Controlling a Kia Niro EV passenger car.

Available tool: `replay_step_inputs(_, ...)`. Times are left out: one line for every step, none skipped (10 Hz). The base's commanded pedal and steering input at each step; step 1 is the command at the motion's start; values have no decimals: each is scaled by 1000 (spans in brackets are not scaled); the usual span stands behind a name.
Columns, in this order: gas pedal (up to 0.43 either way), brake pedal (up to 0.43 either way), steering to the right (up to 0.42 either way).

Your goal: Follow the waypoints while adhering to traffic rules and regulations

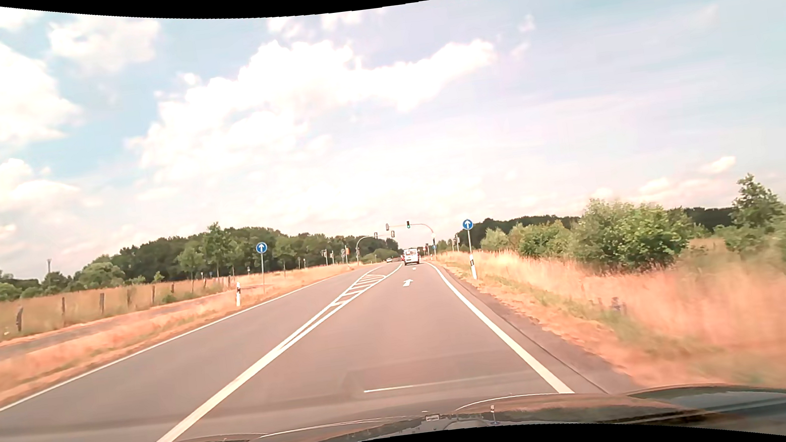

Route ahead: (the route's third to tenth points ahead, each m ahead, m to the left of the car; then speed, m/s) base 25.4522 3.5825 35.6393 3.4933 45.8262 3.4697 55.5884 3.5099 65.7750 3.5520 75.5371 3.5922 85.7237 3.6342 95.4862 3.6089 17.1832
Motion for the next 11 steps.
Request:
replay_step_inputs(197,0,6)
replay_step_inputs(197,0,5)
replay_step_inputs(197,0,5)
replay_step_inputs(197,0,5)
replay_step_inputs(197,0,5)
replay_step_inputs(197,0,5)
replay_step_inputs(197,0,5)
replay_step_inputs(197,0,5)
replay_step_inputs(197,0,5)
replay_step_inputs(197,0,4)
replay_step_inputs(197,0,4)
